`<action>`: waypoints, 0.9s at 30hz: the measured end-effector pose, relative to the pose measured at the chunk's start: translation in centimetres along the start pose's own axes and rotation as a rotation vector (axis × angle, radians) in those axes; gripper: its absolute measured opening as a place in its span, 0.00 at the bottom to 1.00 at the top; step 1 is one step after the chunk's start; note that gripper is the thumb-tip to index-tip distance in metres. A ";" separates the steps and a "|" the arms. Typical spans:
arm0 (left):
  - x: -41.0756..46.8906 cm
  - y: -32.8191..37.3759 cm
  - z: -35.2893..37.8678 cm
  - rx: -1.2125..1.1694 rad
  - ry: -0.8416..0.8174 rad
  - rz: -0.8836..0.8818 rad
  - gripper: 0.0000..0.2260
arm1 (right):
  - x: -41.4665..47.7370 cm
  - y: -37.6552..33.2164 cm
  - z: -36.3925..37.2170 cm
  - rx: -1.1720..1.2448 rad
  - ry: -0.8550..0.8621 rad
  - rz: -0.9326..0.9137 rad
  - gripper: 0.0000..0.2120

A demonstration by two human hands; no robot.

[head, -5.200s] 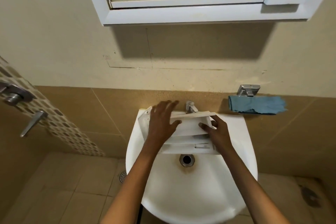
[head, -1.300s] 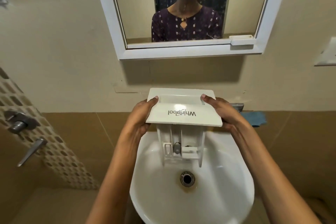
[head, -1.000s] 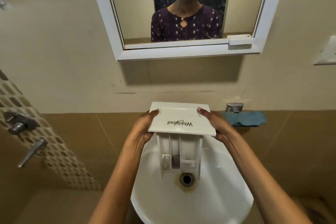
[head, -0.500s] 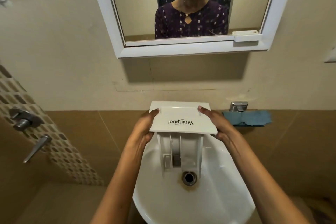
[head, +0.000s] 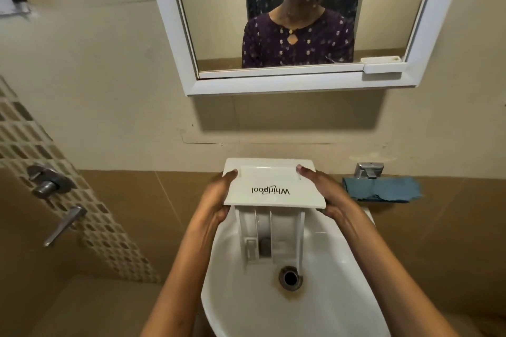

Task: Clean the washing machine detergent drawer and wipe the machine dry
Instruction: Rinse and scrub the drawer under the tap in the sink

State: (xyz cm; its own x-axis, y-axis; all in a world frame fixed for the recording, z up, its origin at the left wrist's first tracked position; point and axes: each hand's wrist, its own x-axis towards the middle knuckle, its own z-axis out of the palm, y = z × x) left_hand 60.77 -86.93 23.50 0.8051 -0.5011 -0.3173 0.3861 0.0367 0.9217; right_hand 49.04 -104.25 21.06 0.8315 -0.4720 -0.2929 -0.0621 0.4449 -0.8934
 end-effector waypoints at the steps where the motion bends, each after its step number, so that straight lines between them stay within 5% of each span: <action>1: 0.1 0.3 -0.1 0.005 0.010 0.022 0.07 | 0.1 -0.3 0.1 0.004 -0.011 -0.013 0.09; 11: 1.0 -0.6 -1.3 0.158 0.076 0.025 0.16 | 0.7 -0.3 1.2 -0.058 -0.020 0.030 0.08; 15: -0.8 -0.1 -2.0 0.638 0.315 0.400 0.27 | 0.9 -0.7 2.2 -0.122 -0.077 0.019 0.09; 18: -3.3 1.0 -2.1 1.011 0.199 0.745 0.33 | 1.0 -1.0 4.0 -0.190 -0.139 0.012 0.09; 21: -5.2 1.0 -2.3 1.382 0.038 0.716 0.38 | 1.1 -1.2 6.4 -0.217 -0.222 0.034 0.10; 27: -7.6 1.5 -6.4 1.539 0.278 0.579 0.33 | 0.9 -0.4 12.6 -0.240 -0.398 0.117 0.17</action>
State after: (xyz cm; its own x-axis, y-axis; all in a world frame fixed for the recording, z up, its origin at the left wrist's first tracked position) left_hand 58.13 -77.54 25.90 0.7894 -0.5608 0.2497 -0.6098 -0.7629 0.2145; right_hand 56.79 -95.21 25.44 0.9551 -0.0803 -0.2851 -0.2548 0.2677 -0.9292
